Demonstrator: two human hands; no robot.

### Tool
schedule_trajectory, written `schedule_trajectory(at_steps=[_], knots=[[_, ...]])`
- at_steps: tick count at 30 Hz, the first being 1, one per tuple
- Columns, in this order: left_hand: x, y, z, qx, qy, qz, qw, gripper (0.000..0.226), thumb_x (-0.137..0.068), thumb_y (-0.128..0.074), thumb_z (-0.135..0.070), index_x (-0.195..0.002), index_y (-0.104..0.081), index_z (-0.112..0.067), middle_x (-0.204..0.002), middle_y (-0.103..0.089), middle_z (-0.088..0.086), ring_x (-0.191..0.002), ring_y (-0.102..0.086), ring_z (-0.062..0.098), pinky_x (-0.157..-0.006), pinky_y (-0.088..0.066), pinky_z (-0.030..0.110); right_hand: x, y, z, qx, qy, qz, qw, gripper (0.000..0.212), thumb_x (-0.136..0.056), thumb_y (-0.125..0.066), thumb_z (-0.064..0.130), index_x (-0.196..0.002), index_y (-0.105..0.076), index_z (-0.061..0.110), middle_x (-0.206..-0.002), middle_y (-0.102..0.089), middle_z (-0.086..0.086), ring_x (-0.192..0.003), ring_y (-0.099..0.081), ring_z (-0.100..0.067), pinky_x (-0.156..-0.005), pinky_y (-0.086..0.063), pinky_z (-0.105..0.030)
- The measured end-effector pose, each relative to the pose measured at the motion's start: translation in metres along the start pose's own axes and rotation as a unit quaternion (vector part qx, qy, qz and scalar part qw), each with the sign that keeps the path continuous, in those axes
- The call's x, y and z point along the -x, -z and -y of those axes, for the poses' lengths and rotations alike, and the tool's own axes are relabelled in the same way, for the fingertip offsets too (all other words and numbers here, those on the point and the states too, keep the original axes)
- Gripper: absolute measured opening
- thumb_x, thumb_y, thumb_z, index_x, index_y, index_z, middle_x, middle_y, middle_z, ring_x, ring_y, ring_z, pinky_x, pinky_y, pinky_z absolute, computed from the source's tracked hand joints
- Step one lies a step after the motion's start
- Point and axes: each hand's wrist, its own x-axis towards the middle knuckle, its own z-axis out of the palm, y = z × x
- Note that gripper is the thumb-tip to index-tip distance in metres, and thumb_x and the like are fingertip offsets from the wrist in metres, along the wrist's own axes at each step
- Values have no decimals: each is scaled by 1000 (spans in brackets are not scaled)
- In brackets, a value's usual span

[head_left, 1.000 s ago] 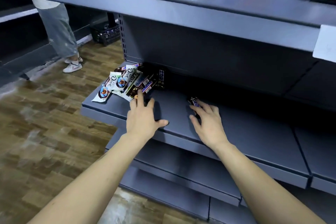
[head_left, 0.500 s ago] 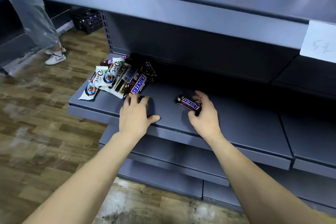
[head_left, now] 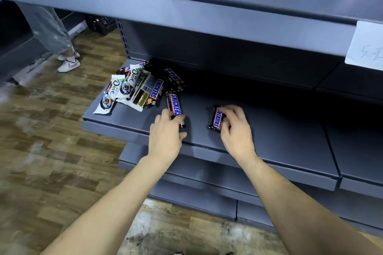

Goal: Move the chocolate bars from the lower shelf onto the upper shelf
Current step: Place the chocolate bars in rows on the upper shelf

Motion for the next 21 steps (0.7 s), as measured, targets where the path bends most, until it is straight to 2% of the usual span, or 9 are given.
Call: schedule_trajectory(at_steps=[3,6,9,12,14,16,19,21], knots=[[5,-2,-5,10,-41,1,999,55,-86,-69,-25,-138,-50,-27,-123,-44,1,-108,-42,24,-92,-40,34,-3,-3,-7,70,32,14,997,61,-83,-47,-9,-129,-62,29,-144,-39,5,-126,-39,-15,-106,-41,-29],[10,-4,-8,29,-59,9,998,59,-84,-71,-31,-138,-50,-22,-121,-45,2,-107,-42,24,-93,-42,36,-8,-6,-10,88,32,26,995,56,-83,-52,-5,-126,-64,29,-150,-36,0,-136,-28,-22,-114,-30,-31],[10,-3,-10,94,-70,4,993,52,-90,-64,-32,-137,-51,-16,-122,-52,1,-109,-45,21,-95,-44,36,-9,-7,-10,76,1,-1,997,38,-87,-58,10,-123,-64,22,-147,-40,-4,-137,-28,-24,-115,-31,-37],[8,-4,-5,160,-90,-22,983,45,-94,-57,-21,-138,-49,-17,-117,-56,-3,-107,-47,17,-92,-46,34,-11,-8,-11,80,-8,-4,997,34,-86,-62,22,-120,-63,18,-143,-46,-3,-134,-32,-23,-114,-31,-37],[2,-6,4,135,-78,-67,986,46,-92,-57,-12,-138,-49,-15,-127,-51,0,-112,-45,21,-93,-46,35,-12,-8,-11,78,-13,-1,997,38,-84,-62,24,-122,-62,17,-139,-50,-1,-131,-36,-21,-112,-33,-36],[-10,-7,12,95,-53,-79,991,51,-90,-56,-7,-140,-46,-14,-139,-44,2,-119,-40,24,-99,-44,39,-12,-8,-12,78,-20,0,997,44,-83,-60,22,-126,-59,15,-137,-52,0,-130,-38,-21,-112,-33,-36],[-26,-7,19,36,-35,-28,998,61,-90,-52,-6,-147,-35,-20,-154,-29,0,-128,-32,29,-105,-38,43,-11,-8,-14,83,-26,-7,996,44,-83,-58,18,-127,-60,12,-134,-55,-2,-126,-41,-22,-111,-36,-36],[-31,-8,21,12,-38,0,999,61,-92,-49,-7,-147,-34,-29,-155,-27,-7,-124,-34,29,-100,-40,42,-11,-8,-14,86,-24,-13,996,40,-84,-58,17,-123,-62,12,-128,-60,-1,-122,-45,-22,-107,-38,-33]])
